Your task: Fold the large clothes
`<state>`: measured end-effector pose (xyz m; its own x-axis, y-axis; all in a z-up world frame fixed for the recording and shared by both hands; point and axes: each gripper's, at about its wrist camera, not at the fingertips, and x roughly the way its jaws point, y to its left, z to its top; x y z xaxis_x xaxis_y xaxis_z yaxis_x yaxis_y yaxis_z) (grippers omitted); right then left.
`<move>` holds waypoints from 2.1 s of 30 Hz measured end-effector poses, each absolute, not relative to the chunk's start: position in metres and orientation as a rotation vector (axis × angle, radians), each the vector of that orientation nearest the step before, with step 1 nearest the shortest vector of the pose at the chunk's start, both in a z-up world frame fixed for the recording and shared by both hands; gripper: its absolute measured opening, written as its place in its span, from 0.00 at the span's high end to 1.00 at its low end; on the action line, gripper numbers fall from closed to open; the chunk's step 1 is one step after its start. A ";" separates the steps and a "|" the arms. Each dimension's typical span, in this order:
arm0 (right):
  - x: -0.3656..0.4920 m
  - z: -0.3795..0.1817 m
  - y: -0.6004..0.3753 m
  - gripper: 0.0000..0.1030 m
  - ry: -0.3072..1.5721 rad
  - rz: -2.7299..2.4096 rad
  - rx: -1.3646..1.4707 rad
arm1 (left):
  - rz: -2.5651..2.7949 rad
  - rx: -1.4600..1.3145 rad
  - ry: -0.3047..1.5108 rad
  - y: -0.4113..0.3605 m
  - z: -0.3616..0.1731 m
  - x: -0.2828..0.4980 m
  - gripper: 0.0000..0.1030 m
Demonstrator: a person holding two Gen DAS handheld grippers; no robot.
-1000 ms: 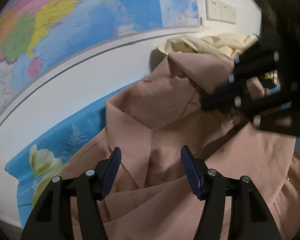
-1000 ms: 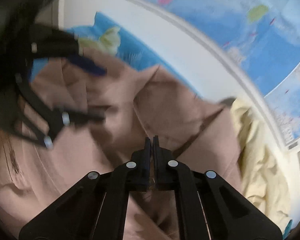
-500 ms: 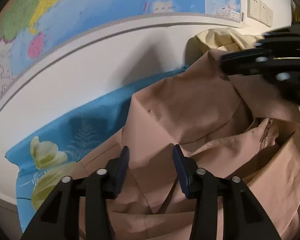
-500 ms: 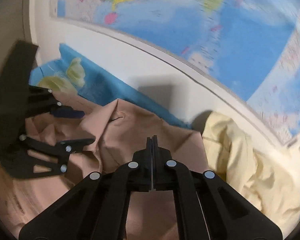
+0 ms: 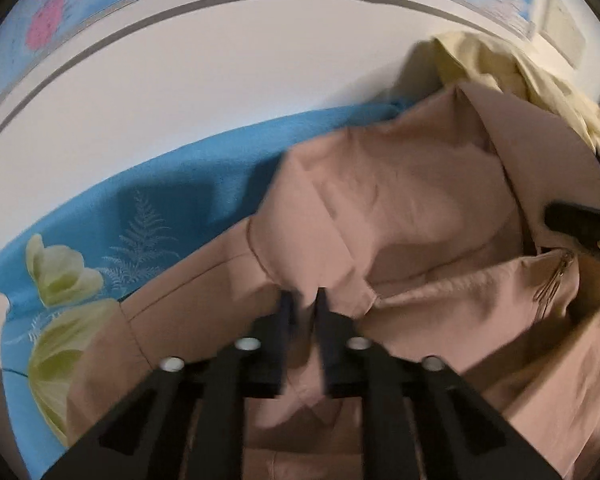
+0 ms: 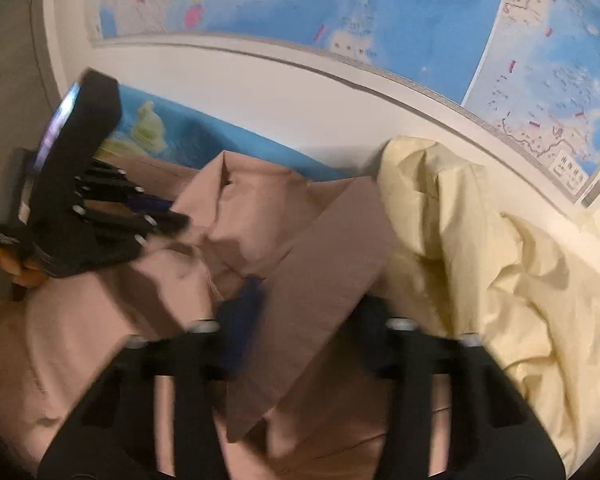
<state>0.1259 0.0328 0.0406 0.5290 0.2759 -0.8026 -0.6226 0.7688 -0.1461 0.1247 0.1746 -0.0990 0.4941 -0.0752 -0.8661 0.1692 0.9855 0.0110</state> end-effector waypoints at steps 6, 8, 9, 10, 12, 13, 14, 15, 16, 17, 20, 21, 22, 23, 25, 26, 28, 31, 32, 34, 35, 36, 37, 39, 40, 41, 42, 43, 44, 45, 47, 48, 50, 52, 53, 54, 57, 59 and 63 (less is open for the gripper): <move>0.134 0.055 0.023 0.94 0.796 0.543 -0.364 | -0.085 0.042 0.890 0.187 -0.063 0.127 0.98; 0.137 0.046 0.023 0.92 0.821 0.534 -0.363 | -0.061 0.050 0.883 0.188 -0.063 0.129 0.97; 0.137 0.040 0.023 0.87 0.823 0.518 -0.372 | -0.047 0.079 0.894 0.187 -0.068 0.131 0.97; 0.137 0.039 0.022 0.75 0.823 0.519 -0.367 | -0.028 0.100 0.902 0.184 -0.073 0.131 0.96; 0.130 0.044 0.017 0.44 0.804 0.515 -0.334 | -0.023 0.118 0.922 0.184 -0.079 0.131 0.94; 0.125 0.050 0.012 0.29 0.778 0.514 -0.326 | -0.030 0.119 0.920 0.186 -0.079 0.126 0.88; 0.118 0.055 0.014 0.26 0.745 0.513 -0.331 | -0.031 0.111 0.912 0.190 -0.077 0.121 0.79; 0.104 0.063 0.011 0.28 0.708 0.509 -0.349 | -0.035 0.108 0.893 0.193 -0.073 0.113 0.74; 0.097 0.067 0.009 0.32 0.693 0.519 -0.365 | -0.042 0.111 0.876 0.194 -0.069 0.107 0.62; 0.084 0.070 0.007 0.33 0.671 0.538 -0.385 | -0.047 0.116 0.851 0.197 -0.062 0.096 0.57; 0.054 0.067 0.005 0.45 0.657 0.600 -0.434 | -0.073 0.121 0.789 0.203 -0.043 0.064 0.52; 0.047 0.060 0.006 0.45 0.665 0.601 -0.467 | -0.084 0.120 0.781 0.203 -0.036 0.058 0.48; 0.043 0.053 0.003 0.45 0.679 0.590 -0.489 | -0.087 0.125 0.770 0.202 -0.033 0.046 0.44; 0.043 0.045 0.003 0.46 0.700 0.563 -0.514 | -0.088 0.142 0.764 0.201 -0.032 0.035 0.44; 0.050 0.033 -0.002 0.47 0.727 0.536 -0.496 | -0.079 0.177 0.764 0.202 -0.037 0.021 0.44; 0.054 0.029 -0.007 0.47 0.739 0.531 -0.468 | -0.068 0.187 0.762 0.201 -0.038 0.012 0.44; 0.057 0.030 -0.012 0.50 0.739 0.530 -0.423 | -0.051 0.173 0.775 0.214 -0.046 -0.005 0.43; 0.034 0.049 -0.029 0.34 0.700 0.549 -0.360 | -0.035 0.099 0.786 0.241 -0.051 -0.034 0.41; 0.025 0.055 -0.033 0.33 0.686 0.556 -0.352 | -0.033 0.076 0.791 0.248 -0.050 -0.044 0.39; 0.004 0.061 -0.041 0.33 0.681 0.599 -0.328 | -0.033 0.028 0.793 0.261 -0.052 -0.066 0.36; -0.006 0.063 -0.046 0.33 0.680 0.628 -0.311 | -0.037 0.000 0.793 0.267 -0.053 -0.078 0.36; -0.021 0.063 -0.052 0.33 0.690 0.667 -0.293 | -0.035 -0.020 0.797 0.272 -0.055 -0.089 0.36; -0.033 0.062 -0.055 0.33 0.696 0.686 -0.293 | -0.032 -0.032 0.798 0.274 -0.055 -0.096 0.35; -0.046 0.055 -0.056 0.33 0.712 0.717 -0.316 | -0.040 -0.057 0.801 0.277 -0.058 -0.120 0.34; -0.057 0.048 -0.053 0.33 0.721 0.736 -0.342 | -0.038 -0.064 0.801 0.278 -0.059 -0.127 0.31; -0.064 0.039 -0.048 0.33 0.729 0.736 -0.371 | -0.045 -0.071 0.808 0.277 -0.062 -0.137 0.29; -0.066 0.028 -0.041 0.33 0.759 0.734 -0.390 | -0.059 -0.072 0.817 0.275 -0.064 -0.144 0.29; -0.068 0.019 -0.040 0.34 0.781 0.722 -0.395 | -0.063 -0.070 0.819 0.273 -0.066 -0.148 0.29; -0.063 0.007 -0.036 0.34 0.803 0.685 -0.406 | -0.064 -0.072 0.822 0.272 -0.068 -0.155 0.28; -0.059 -0.005 -0.033 0.35 0.827 0.639 -0.426 | -0.071 -0.079 0.827 0.270 -0.069 -0.160 0.28; -0.051 -0.016 -0.035 0.37 0.852 0.582 -0.431 | -0.099 -0.107 0.842 0.268 -0.074 -0.173 0.28; -0.052 -0.016 -0.039 0.37 0.859 0.586 -0.386 | -0.105 -0.113 0.843 0.266 -0.075 -0.179 0.28; -0.059 -0.009 -0.047 0.32 0.853 0.614 -0.330 | -0.124 -0.123 0.849 0.265 -0.078 -0.191 0.26; -0.074 0.003 -0.057 0.23 0.820 0.630 -0.307 | -0.136 -0.131 0.849 0.266 -0.081 -0.203 0.26; -0.081 0.008 -0.063 0.22 0.815 0.632 -0.292 | -0.144 -0.138 0.849 0.266 -0.082 -0.207 0.26; -0.087 0.011 -0.070 0.22 0.817 0.643 -0.267 | -0.151 -0.151 0.846 0.268 -0.083 -0.212 0.25; -0.113 0.015 -0.103 0.12 0.854 0.695 -0.127 | -0.181 -0.212 0.854 0.274 -0.087 -0.223 0.25; -0.124 0.015 -0.121 0.12 0.877 0.700 -0.052 | -0.193 -0.240 0.872 0.275 -0.091 -0.229 0.25; -0.146 0.004 -0.167 0.10 0.932 0.651 0.099 | -0.236 -0.271 0.878 0.273 -0.096 -0.240 0.25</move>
<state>-0.1458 -0.1670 0.0037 0.4208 0.5596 -0.7140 -0.4773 0.8059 0.3504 -0.2403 0.2732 -0.0964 0.6166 -0.3125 -0.7226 0.0918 0.9401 -0.3282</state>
